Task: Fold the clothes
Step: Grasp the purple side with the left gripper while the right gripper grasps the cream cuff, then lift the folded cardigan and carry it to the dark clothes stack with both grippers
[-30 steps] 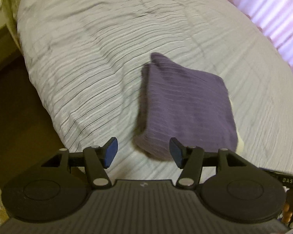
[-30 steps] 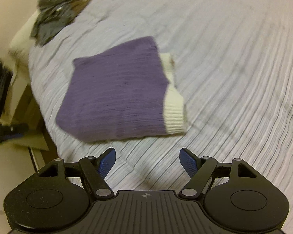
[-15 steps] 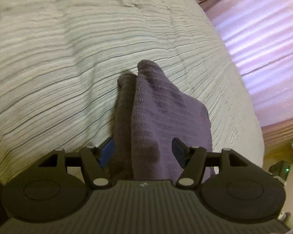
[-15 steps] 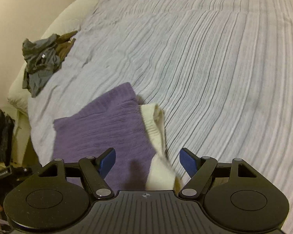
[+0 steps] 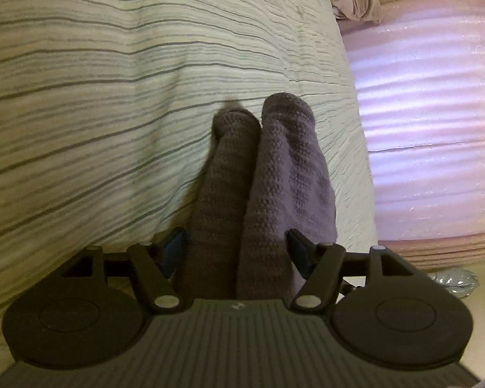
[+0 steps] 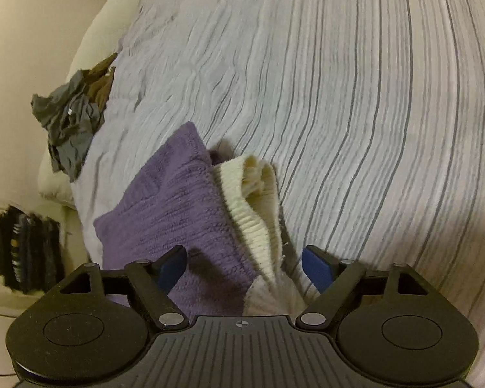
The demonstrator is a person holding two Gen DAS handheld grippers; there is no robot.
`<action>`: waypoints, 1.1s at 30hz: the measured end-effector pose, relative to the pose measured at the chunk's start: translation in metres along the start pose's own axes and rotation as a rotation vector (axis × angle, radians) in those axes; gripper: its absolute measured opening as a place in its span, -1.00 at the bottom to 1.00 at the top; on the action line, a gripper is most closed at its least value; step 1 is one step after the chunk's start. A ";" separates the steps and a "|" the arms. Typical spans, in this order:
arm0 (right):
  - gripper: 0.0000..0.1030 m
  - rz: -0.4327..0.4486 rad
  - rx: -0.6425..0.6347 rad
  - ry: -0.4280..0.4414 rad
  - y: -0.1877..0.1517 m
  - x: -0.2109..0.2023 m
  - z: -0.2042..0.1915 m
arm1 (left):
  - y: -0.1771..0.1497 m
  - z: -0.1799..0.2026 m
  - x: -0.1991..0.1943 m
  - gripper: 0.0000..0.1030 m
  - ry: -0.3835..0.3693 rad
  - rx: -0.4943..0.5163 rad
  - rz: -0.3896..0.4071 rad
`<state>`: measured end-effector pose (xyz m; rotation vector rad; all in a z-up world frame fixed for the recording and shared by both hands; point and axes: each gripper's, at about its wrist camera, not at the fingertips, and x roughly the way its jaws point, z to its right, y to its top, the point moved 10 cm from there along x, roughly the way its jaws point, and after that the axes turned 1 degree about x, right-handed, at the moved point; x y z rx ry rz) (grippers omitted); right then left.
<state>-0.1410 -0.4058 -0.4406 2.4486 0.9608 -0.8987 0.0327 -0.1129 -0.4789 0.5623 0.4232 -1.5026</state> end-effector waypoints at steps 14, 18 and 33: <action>0.59 -0.107 -0.031 0.195 0.015 0.018 0.002 | 0.002 0.004 0.010 0.12 0.016 0.009 -0.036; 0.58 -0.141 -0.055 0.267 0.014 0.032 -0.008 | 0.002 0.007 0.014 0.12 0.024 0.019 -0.056; -0.29 0.060 0.086 0.315 -0.029 0.002 -0.032 | 0.007 0.061 0.007 -0.49 0.037 0.205 -0.196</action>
